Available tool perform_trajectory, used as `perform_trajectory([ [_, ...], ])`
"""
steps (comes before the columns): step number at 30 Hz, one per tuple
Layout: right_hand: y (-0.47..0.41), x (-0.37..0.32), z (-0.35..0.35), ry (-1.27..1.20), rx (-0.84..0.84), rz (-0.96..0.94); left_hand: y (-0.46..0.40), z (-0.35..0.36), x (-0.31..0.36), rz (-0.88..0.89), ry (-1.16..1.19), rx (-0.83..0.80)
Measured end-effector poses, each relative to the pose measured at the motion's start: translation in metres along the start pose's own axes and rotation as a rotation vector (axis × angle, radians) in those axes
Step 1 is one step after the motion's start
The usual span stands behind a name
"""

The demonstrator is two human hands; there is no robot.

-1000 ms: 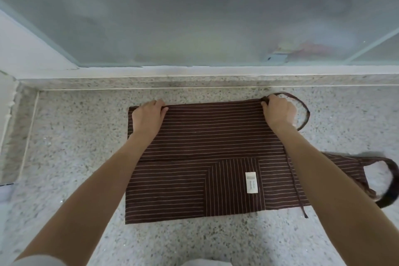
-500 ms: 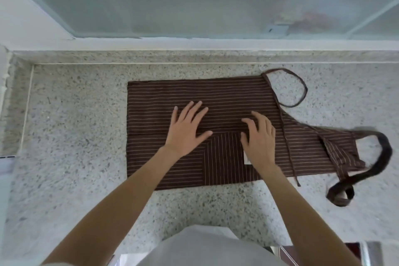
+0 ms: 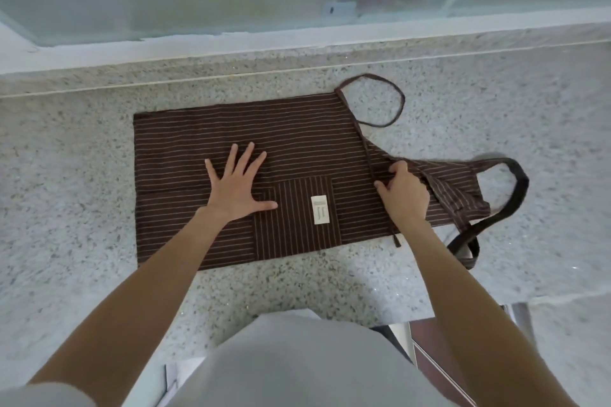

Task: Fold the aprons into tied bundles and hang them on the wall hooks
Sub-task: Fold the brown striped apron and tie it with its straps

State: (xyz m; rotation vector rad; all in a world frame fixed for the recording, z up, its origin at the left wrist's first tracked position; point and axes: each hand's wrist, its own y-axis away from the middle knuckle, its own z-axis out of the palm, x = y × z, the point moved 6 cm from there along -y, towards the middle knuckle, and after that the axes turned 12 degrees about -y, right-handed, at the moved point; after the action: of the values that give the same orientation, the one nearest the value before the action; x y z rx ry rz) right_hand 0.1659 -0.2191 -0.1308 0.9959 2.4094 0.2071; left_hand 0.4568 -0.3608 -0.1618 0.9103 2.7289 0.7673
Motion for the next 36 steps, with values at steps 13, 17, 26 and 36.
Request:
perform_trajectory([
  [13,-0.096,0.000,-0.100,-0.447,0.221,-0.194,-0.025,-0.045,0.167,0.088,0.173,0.263],
  [17,-0.107,0.027,-0.108,-0.485,0.116,-0.244,-0.038,-0.047,0.202,0.120,0.161,0.274],
  [26,-0.009,0.115,-0.056,0.211,0.032,-0.326,-0.050,-0.040,0.234,0.073,0.131,0.199],
  [36,-0.096,0.127,-0.110,-0.177,-0.402,-0.062,-0.048,-0.038,0.231,0.056,0.175,0.209],
])
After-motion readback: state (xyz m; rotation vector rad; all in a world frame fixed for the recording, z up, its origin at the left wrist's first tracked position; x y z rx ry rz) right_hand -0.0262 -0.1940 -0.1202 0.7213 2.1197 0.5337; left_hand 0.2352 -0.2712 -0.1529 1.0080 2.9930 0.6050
